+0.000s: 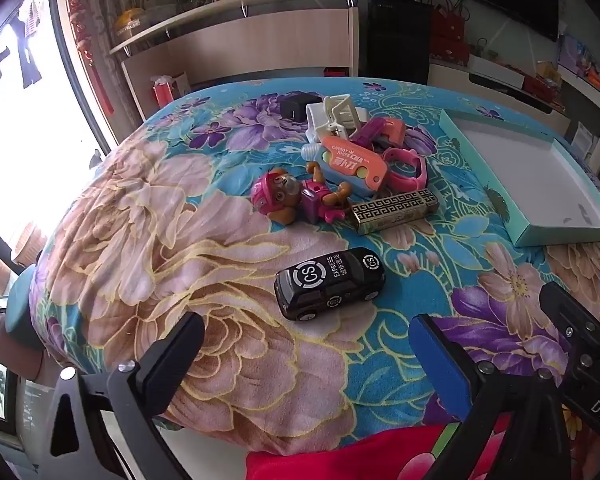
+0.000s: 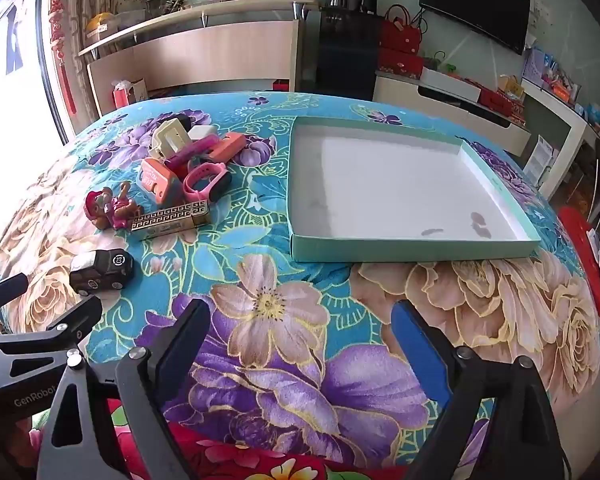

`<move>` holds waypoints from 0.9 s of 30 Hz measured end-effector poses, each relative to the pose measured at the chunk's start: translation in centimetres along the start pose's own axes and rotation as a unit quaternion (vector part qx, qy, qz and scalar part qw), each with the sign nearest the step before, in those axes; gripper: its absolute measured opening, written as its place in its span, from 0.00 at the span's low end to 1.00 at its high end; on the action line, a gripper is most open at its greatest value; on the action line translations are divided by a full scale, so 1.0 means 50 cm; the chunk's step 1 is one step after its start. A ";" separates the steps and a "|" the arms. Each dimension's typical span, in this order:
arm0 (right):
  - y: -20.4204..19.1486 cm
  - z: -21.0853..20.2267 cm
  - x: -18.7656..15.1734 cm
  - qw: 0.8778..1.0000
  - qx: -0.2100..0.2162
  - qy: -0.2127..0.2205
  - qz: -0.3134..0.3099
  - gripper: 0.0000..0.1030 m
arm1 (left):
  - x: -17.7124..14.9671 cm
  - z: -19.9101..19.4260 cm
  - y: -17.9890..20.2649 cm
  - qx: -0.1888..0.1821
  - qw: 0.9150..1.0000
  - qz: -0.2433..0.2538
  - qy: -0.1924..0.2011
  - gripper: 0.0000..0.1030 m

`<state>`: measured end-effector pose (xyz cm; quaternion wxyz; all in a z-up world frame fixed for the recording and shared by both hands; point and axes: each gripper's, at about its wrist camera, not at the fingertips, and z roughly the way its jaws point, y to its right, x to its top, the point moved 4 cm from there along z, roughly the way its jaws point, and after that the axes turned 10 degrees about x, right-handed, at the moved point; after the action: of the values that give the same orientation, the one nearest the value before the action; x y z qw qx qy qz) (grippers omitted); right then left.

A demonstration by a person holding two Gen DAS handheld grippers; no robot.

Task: Organize rigid objects

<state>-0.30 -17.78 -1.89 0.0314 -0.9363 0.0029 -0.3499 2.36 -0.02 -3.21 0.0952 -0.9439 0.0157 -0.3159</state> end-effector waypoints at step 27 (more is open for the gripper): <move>0.016 0.009 -0.007 1.000 -0.007 -0.014 0.018 0.90 | 0.030 0.001 0.001 0.012 1.000 -0.016 0.016 1.00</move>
<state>-0.27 -18.55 -2.50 0.0310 -0.9412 0.0222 -0.3357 3.60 -0.21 -2.35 0.1015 -0.9377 -0.0023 -0.3322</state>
